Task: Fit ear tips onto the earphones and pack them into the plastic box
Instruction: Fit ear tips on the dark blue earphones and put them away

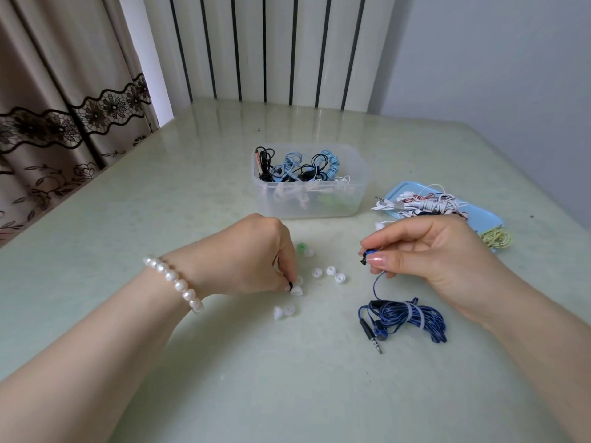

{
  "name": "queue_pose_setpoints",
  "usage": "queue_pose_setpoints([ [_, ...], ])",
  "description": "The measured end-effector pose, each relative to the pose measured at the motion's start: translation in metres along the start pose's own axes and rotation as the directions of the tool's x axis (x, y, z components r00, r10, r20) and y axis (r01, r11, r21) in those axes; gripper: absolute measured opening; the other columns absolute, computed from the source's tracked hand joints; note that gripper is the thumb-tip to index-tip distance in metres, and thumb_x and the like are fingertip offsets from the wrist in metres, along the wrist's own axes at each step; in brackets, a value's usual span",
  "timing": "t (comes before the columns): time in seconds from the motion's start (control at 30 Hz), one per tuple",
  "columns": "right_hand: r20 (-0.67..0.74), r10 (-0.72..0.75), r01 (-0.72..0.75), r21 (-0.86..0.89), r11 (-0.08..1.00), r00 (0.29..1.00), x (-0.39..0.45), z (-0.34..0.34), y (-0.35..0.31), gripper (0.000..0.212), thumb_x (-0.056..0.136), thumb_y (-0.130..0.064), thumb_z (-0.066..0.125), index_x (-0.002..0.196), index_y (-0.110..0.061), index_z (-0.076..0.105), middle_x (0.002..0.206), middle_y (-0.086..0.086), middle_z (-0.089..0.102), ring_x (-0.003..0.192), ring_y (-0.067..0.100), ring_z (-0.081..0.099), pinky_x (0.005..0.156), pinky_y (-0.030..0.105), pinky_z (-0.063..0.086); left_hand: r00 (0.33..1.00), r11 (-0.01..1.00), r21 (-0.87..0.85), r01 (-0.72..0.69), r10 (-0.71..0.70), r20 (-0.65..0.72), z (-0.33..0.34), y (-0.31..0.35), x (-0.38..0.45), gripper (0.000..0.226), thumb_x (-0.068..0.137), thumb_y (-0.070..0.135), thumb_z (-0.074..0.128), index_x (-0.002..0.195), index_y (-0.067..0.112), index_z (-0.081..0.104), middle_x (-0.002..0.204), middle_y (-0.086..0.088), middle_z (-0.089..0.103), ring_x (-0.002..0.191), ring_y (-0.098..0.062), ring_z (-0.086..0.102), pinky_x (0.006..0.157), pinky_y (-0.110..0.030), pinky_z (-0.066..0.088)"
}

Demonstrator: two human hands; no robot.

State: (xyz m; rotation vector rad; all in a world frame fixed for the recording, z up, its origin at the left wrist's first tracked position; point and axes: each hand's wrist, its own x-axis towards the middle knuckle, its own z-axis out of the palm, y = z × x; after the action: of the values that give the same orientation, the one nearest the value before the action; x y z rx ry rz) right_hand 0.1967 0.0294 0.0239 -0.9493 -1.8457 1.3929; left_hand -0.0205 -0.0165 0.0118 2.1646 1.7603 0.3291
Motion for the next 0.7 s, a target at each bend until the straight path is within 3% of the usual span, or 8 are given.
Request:
queue_pose_setpoints([
  [0.13, -0.009, -0.009, 0.009, -0.014, 1.0, 1.0, 0.0, 0.001, -0.001, 0.019, 0.068, 0.008, 0.068, 0.073, -0.011, 0.071, 0.067, 0.005, 0.071, 0.056, 0.014, 0.066, 0.052, 0.018, 0.05, 0.999, 0.999, -0.052, 0.002, -0.003, -0.033, -0.006, -0.001, -0.003, 0.011, 0.07, 0.013, 0.073, 0.073, 0.024, 0.075, 0.073, 0.009, 0.066, 0.065, 0.0, 0.057, 0.062, -0.013, 0.043],
  [0.2, -0.012, -0.007, 0.007, 0.002, 1.0, 1.0, 0.0, 0.001, -0.001, 0.021, 0.068, 0.01, 0.067, 0.073, -0.011, 0.07, 0.066, 0.006, 0.071, 0.056, 0.014, 0.067, 0.055, 0.018, 0.052, 0.995, 0.973, -0.228, 0.034, -0.054, -0.082, -0.012, 0.002, -0.004, 0.011, 0.071, 0.008, 0.074, 0.073, 0.019, 0.074, 0.075, 0.003, 0.072, 0.062, 0.002, 0.063, 0.063, -0.01, 0.048],
  [0.27, -0.017, -0.003, 0.004, 0.029, 1.0, 1.0, -0.001, 0.002, -0.002, 0.023, 0.066, 0.012, 0.068, 0.073, -0.01, 0.07, 0.066, 0.005, 0.071, 0.059, 0.014, 0.068, 0.059, 0.017, 0.053, 0.988, 0.83, -0.556, 0.034, -0.112, -0.107, -0.013, 0.01, -0.003, 0.012, 0.07, -0.003, 0.074, 0.072, 0.009, 0.072, 0.076, -0.007, 0.074, 0.064, -0.01, 0.069, 0.069, -0.019, 0.056],
  [0.37, -0.017, -0.012, 0.013, 0.06, 0.998, 1.0, -0.003, 0.006, -0.004, 0.022, 0.057, 0.006, 0.071, 0.072, -0.01, 0.07, 0.065, 0.004, 0.072, 0.062, 0.013, 0.069, 0.061, 0.014, 0.052, 0.978, 0.429, -0.903, -0.006, -0.185, -0.095, -0.001, 0.028, 0.0, 0.013, 0.07, -0.013, 0.066, 0.072, 0.0, 0.065, 0.069, -0.014, 0.07, 0.059, -0.017, 0.068, 0.062, -0.024, 0.058],
  [0.57, -0.043, -0.033, 0.041, 0.198, 0.979, 0.999, -0.003, 0.008, -0.004, 0.017, 0.051, -0.003, 0.068, 0.066, -0.011, 0.072, 0.064, 0.007, 0.071, 0.061, 0.017, 0.069, 0.058, 0.02, 0.054, 0.966, 0.085, -0.995, 0.051, -0.258, 0.027, 0.018, 0.041, 0.006, 0.013, 0.075, -0.013, 0.057, 0.084, -0.008, 0.066, 0.076, -0.017, 0.07, 0.066, -0.019, 0.069, 0.066, -0.023, 0.058],
  [0.7, -0.096, -0.032, 0.052, 0.214, 0.975, 0.995, -0.001, 0.006, -0.002, 0.016, 0.051, -0.01, 0.068, 0.066, -0.013, 0.073, 0.06, 0.005, 0.07, 0.058, 0.016, 0.068, 0.056, 0.019, 0.052, 0.963, -0.027, -0.996, 0.079, -0.255, 0.084, 0.017, 0.043, 0.006, 0.016, 0.077, -0.014, 0.053, 0.087, -0.01, 0.065, 0.082, -0.021, 0.071, 0.072, -0.022, 0.071, 0.066, -0.023, 0.058],
])
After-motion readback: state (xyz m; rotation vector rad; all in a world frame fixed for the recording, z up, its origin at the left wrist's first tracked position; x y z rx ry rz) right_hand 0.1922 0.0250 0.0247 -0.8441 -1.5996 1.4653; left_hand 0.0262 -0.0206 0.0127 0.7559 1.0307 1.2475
